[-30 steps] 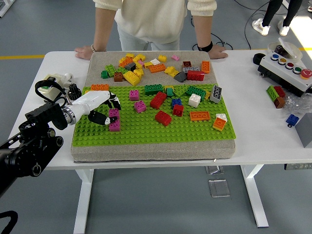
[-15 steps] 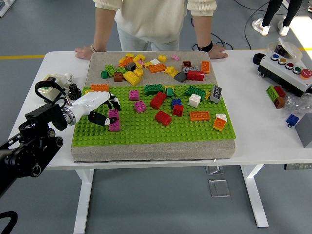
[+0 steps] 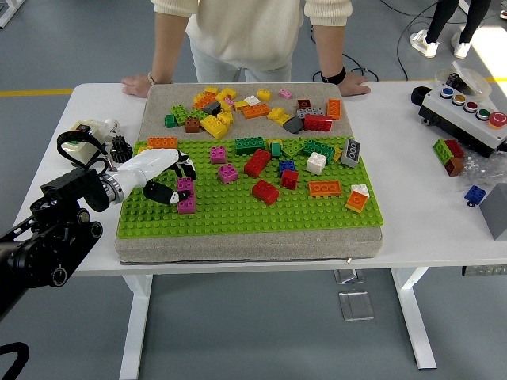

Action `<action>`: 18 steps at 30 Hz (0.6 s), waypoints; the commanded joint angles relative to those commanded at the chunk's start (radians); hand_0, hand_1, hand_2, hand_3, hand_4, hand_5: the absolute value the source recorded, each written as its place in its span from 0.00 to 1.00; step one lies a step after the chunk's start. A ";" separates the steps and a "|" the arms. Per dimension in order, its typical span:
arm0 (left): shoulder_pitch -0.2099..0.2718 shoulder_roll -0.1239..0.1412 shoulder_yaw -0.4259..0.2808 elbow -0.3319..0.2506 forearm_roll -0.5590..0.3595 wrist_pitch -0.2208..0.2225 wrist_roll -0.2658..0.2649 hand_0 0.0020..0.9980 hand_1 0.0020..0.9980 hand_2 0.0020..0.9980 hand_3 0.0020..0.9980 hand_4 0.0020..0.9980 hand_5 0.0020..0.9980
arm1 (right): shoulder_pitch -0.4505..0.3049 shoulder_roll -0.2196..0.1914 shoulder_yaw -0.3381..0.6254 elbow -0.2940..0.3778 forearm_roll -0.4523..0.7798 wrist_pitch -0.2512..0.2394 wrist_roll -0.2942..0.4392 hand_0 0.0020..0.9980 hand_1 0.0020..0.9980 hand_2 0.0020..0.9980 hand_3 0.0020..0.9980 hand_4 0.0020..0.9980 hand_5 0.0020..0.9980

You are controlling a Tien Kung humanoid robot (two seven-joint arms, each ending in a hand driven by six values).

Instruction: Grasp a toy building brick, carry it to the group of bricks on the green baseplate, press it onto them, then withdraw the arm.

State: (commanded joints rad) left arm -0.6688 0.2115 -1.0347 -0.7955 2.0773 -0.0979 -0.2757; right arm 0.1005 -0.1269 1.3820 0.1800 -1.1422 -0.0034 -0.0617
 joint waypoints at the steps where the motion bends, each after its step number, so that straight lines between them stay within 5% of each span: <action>1: 0.000 0.000 0.000 0.000 0.000 0.000 0.000 0.64 0.61 0.58 0.57 0.73 0.00 | 0.000 0.000 0.000 0.000 0.000 0.000 0.000 0.75 0.68 0.73 0.65 0.91 0.49; 18: -0.002 -0.002 -0.002 0.004 -0.001 -0.004 0.002 0.66 0.62 0.59 0.58 0.75 0.00 | 0.001 -0.001 0.003 0.000 -0.001 0.000 0.001 0.75 0.68 0.73 0.65 0.91 0.49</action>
State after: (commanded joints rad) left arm -0.6711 0.2093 -1.0372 -0.7914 2.0765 -0.1018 -0.2737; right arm 0.1013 -0.1280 1.3854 0.1800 -1.1427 -0.0030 -0.0612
